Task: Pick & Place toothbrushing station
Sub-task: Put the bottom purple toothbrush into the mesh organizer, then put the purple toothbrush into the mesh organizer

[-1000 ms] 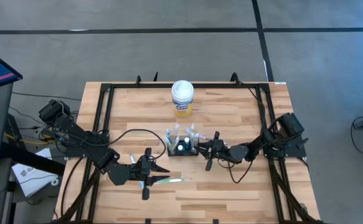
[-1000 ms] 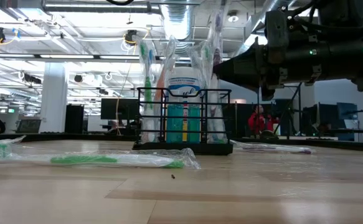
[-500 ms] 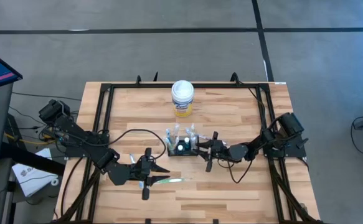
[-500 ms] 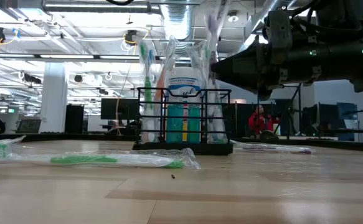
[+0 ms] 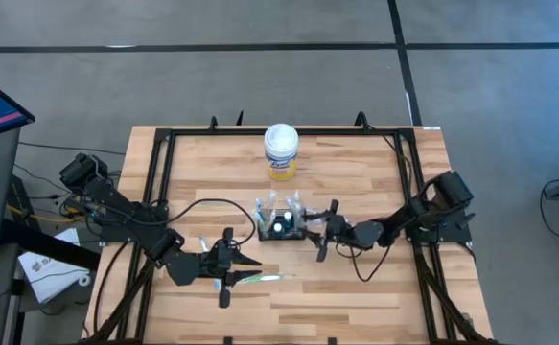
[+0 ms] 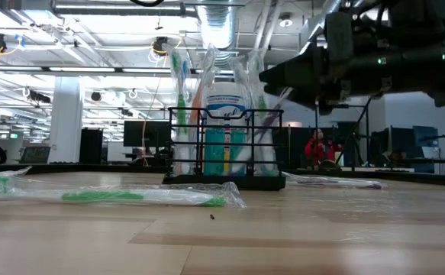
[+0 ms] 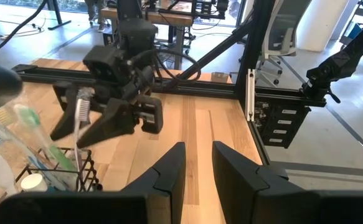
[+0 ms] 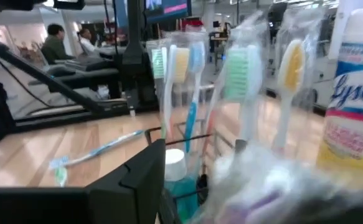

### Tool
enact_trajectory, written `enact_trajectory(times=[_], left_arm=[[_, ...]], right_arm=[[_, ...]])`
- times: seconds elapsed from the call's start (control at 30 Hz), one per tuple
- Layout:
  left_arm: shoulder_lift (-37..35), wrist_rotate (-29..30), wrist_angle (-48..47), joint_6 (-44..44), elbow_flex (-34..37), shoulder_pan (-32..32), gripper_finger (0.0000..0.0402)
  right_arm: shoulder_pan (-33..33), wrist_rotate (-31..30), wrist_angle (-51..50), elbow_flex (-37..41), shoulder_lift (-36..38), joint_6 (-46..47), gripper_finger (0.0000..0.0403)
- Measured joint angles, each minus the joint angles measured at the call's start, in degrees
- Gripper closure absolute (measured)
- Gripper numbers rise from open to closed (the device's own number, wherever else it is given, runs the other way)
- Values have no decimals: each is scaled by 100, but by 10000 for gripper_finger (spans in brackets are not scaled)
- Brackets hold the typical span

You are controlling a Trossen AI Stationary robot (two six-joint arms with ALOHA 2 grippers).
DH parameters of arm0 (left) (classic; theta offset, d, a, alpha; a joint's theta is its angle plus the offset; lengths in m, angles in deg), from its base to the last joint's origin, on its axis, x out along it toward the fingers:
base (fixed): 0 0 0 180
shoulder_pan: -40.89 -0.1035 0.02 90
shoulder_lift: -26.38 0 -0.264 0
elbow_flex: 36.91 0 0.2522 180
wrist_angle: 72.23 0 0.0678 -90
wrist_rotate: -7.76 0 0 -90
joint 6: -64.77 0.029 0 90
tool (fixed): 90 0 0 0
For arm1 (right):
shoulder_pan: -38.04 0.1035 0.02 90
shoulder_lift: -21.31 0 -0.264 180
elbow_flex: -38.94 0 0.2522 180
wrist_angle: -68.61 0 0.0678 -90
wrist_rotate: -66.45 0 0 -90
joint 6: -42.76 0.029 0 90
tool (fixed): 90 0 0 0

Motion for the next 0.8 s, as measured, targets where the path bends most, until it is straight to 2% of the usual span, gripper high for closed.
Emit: enact_trajectory(times=[0.17, 0.37, 0.53, 0.8], left_arm=[[-9, -3, 51, -11, 162, 0, 327], [-33, -7, 343, -15, 296, -43, 327], [-48, -9, 442, -4, 299, -44, 327], [-48, -9, 455, -2, 299, -44, 327]], right_arm=[[84, -105, -678, 210, 688, -99, 236], [79, -183, -1529, 585, 1576, 381, 249], [84, -175, -2172, 748, 1988, 659, 252], [201, 111, -2184, 752, 2386, 509, 245]])
